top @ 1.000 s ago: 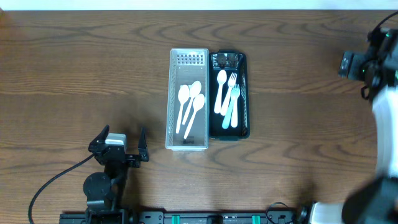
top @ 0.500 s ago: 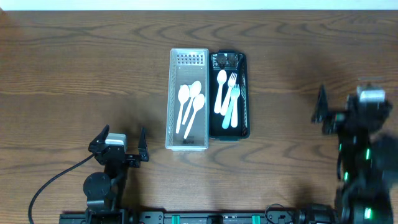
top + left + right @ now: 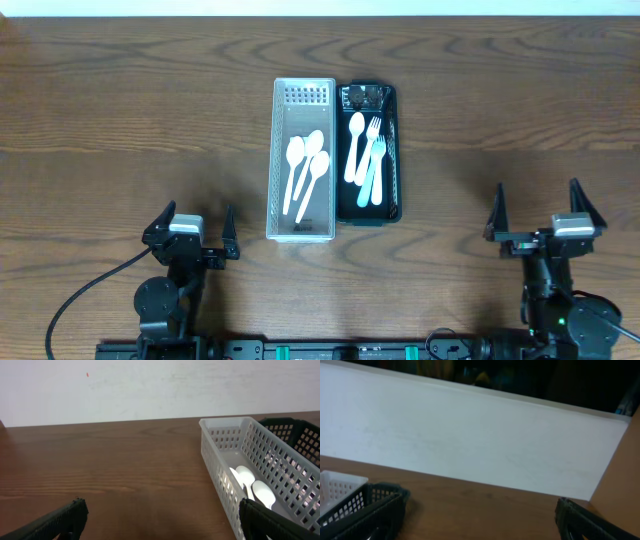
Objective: Pack container
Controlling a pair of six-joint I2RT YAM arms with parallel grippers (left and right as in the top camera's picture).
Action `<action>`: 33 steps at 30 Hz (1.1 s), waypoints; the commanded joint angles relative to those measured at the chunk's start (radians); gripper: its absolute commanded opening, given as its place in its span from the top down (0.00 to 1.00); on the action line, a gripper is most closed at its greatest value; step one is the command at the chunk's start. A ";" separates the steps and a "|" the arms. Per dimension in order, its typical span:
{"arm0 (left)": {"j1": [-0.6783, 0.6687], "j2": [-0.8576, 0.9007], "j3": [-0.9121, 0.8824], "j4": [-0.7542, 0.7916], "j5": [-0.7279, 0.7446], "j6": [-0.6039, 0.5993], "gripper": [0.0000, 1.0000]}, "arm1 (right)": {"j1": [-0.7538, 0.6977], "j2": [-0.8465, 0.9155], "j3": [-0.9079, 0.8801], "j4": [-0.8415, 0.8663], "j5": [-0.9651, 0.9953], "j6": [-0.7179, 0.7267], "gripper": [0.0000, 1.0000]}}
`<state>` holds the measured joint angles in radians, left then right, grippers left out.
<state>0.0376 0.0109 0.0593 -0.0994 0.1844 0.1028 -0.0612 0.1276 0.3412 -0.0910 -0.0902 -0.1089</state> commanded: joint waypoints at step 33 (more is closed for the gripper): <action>0.004 -0.007 -0.031 -0.007 0.007 0.009 0.02 | 0.134 -0.123 -0.336 0.028 -0.045 0.018 0.01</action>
<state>0.0376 0.0109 0.0593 -0.0994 0.1844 0.1028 0.0605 0.0120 0.0071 -0.0570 -0.1383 -0.1055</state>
